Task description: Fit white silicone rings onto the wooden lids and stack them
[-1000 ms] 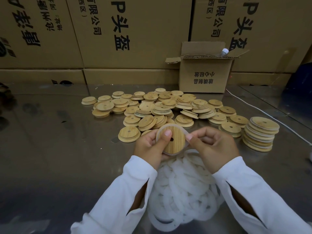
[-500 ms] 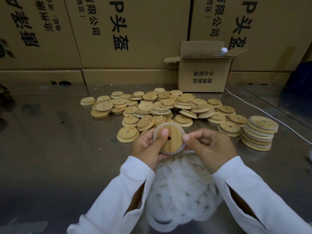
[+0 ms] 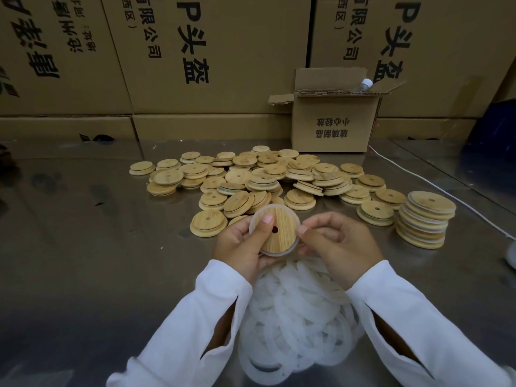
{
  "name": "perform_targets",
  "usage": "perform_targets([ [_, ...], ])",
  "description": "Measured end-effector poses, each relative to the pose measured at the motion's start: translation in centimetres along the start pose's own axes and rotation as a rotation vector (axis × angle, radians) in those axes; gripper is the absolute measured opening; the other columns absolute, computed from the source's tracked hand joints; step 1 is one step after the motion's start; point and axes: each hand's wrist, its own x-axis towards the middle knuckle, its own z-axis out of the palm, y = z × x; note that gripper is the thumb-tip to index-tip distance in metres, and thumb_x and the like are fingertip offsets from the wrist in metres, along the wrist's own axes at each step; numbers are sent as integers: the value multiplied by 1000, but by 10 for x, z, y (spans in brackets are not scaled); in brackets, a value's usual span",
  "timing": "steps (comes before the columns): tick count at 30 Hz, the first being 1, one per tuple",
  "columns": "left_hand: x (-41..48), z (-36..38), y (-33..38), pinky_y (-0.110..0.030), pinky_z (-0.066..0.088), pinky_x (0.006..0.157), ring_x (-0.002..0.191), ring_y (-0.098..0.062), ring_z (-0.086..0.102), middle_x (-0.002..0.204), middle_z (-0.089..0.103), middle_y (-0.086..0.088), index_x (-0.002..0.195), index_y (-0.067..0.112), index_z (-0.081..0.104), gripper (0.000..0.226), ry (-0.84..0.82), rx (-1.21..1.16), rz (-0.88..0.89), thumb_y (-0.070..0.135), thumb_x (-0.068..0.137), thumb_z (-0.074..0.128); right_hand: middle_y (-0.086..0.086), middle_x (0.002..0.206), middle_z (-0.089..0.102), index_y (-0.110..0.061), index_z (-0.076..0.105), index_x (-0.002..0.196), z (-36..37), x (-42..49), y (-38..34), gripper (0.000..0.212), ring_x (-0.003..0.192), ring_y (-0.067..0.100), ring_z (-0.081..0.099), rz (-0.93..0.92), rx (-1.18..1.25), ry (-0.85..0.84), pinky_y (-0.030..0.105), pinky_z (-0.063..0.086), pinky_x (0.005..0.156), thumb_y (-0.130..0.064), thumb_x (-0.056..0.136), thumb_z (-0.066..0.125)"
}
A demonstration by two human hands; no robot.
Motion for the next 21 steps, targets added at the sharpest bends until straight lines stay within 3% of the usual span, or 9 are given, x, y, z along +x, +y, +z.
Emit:
perform_targets([
  [3,-1,0,-2,-29,57,58,73,-20,71,77,73,-8,88,9,67,25,8,88,49,26,70,63,-2,59,67,-17,60,90,-1,1,2,17,52,6,62,28,-21,-69,18,49,57,-15,76,70],
  [7,-4,3,-3,-30,58,63,80,-21,70,82,74,-6,92,12,67,35,-10,154,111,32,64,65,1,63,64,-12,64,83,-10,6,2,9,43,7,53,37,-17,-102,16,46,47,-10,76,70],
  [9,-4,4,-2,-26,57,67,85,-15,70,87,74,1,98,19,64,36,-10,164,98,32,65,64,1,62,63,-11,64,81,-19,12,3,7,39,5,49,34,1,-17,14,42,42,-8,77,69],
  [12,-3,2,-2,-26,56,73,89,-12,69,91,73,4,101,25,61,23,41,191,71,26,78,62,-2,63,61,-12,62,85,-39,24,6,11,36,2,51,91,-101,262,19,40,46,-17,79,69],
  [15,-5,2,0,-27,58,65,80,-14,70,83,74,2,95,20,64,12,67,165,71,20,85,58,2,68,59,-12,57,96,-72,34,12,20,49,10,54,225,-267,501,24,35,52,-24,81,64],
  [19,-4,0,4,-28,57,55,65,-14,69,67,71,1,91,11,65,9,152,80,92,12,86,57,9,56,61,-4,61,84,-99,36,18,17,49,19,56,390,-297,522,24,36,48,-20,83,57],
  [21,-2,-2,5,-28,58,56,62,-14,69,64,69,1,89,10,65,8,198,77,101,11,85,58,12,58,63,-3,60,78,-102,39,23,20,55,25,61,432,-350,531,29,47,56,-21,83,55],
])
